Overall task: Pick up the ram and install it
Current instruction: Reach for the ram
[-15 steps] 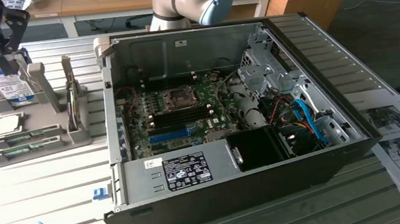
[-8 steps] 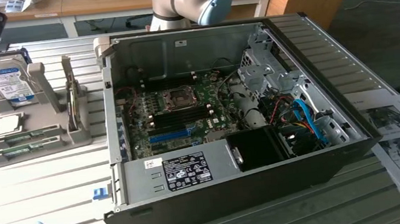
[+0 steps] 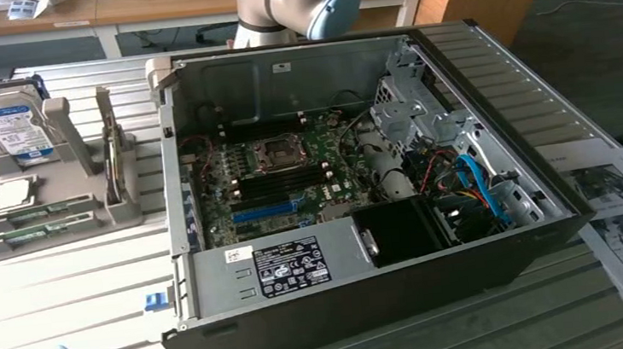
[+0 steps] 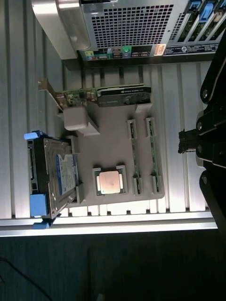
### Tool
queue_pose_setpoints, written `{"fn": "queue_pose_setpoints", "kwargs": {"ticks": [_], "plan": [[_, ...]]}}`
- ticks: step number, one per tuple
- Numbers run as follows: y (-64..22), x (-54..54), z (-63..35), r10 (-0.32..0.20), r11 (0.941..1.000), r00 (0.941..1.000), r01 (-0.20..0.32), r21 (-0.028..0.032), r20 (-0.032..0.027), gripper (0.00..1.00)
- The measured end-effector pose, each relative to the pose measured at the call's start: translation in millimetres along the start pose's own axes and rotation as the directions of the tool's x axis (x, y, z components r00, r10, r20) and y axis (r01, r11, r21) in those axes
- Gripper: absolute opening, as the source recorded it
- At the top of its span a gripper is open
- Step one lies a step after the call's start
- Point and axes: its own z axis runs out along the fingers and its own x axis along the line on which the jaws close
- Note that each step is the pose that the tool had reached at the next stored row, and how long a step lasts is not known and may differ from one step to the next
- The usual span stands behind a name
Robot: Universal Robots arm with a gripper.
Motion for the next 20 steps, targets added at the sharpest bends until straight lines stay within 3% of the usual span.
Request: {"fn": "queue_pose_setpoints", "kwargs": {"ticks": [3, 13, 20], "plan": [[-0.4, 5.6, 0.1, 0.000, 1.0000, 1.0000, 0.000, 0.0002, -0.0024, 0.09], [-0.2, 5.9, 0.1, 0.000, 1.0000, 1.0000, 0.000, 0.0003, -0.0025, 0.09], [7.9, 6.5, 1.1, 0.000, 1.0000, 1.0000, 0.000, 0.0003, -0.0026, 0.09]]}}
